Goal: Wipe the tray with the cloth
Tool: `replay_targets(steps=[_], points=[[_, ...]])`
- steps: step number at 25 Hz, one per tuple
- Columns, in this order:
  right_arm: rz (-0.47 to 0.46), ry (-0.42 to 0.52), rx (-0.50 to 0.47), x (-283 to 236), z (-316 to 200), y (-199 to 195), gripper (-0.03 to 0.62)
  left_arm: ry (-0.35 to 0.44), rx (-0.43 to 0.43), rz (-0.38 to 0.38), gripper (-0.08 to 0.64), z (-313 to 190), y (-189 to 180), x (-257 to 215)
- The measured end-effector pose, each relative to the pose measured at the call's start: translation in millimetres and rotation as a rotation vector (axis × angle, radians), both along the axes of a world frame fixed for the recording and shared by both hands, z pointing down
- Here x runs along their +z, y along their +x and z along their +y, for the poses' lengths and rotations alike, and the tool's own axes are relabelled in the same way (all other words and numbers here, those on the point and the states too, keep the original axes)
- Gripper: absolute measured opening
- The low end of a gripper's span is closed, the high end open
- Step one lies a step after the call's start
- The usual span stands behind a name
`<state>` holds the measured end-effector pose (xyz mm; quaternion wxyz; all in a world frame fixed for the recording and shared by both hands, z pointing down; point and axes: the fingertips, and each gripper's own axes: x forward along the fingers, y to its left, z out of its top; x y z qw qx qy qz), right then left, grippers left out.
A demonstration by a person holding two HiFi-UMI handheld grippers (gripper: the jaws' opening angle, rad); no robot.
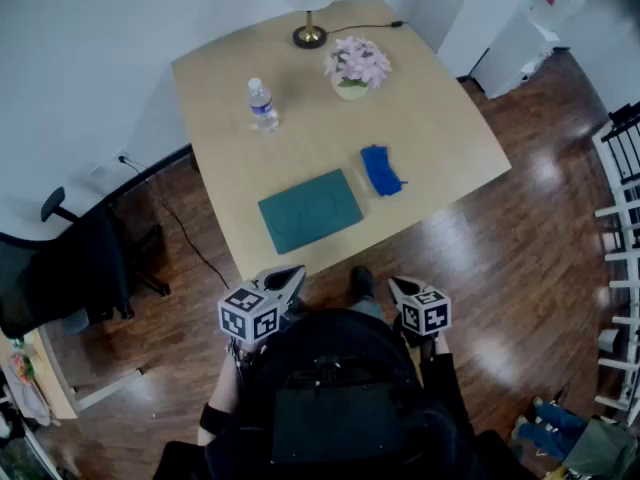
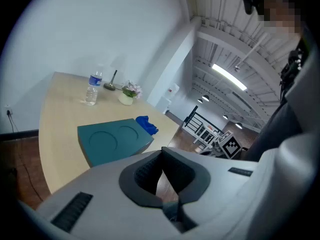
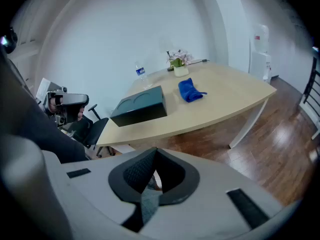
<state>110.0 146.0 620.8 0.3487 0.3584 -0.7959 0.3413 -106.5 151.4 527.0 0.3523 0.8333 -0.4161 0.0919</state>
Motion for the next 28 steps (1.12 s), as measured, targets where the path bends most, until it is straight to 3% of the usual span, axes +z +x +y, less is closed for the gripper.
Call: replay_targets(steps=[5, 11, 18, 25, 28], points=[[-0.056, 0.041, 0.008, -9.5, -2.2, -69.4, 0.008, -0.024, -0.013, -0.044, 0.000, 10.3, -45.7, 14.5], [-0.031, 0.176, -0.054, -42.5, -41.9, -135.1, 0.008, -0.035, 0.021, -0.099, 0.000, 16.5, -72.2, 26.7], [0.067, 0.295, 0.014, -54.1, -122.0, -91.4, 0.008, -0.043, -0.140, -0.074, 0.000, -3.6, -86.3, 18.9], [0.106, 0.340, 0.017, -41.9, -233.3, -55.1, 0.015, -0.075, -0.246, -0.121, 0.000, -32.2, -78.6, 11.9], [0.113, 0.332, -0.035, -22.9, -268.6, -60.8, 0.141, -0.096, -0.327, -0.132, 0.000, -41.5, -82.2, 8.1]])
